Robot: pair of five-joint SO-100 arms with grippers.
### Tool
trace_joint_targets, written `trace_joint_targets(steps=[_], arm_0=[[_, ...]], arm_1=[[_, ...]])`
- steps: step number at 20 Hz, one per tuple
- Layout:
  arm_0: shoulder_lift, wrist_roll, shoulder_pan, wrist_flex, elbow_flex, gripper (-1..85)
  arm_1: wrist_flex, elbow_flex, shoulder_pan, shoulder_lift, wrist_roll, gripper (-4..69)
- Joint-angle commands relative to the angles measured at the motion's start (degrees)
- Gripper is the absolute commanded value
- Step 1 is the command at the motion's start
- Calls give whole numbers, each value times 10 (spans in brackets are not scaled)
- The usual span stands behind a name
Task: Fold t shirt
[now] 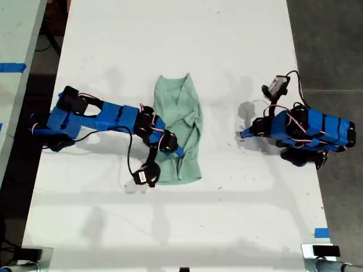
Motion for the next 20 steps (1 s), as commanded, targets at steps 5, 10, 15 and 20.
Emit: trace_joint_targets(steps=[5,10,15,20], arm_0=[[94,6,-11,36,3,206],[368,-79,-90,120,274,63],[719,21,-250,-174,806,-2],[768,34,-246,-388,1008,-2]], arm_1=[[1,18,-4,5,-10,16],[1,18,-4,5,-11,16],[1,18,-4,5,-11,16],[1,18,1,5,-11,16]])
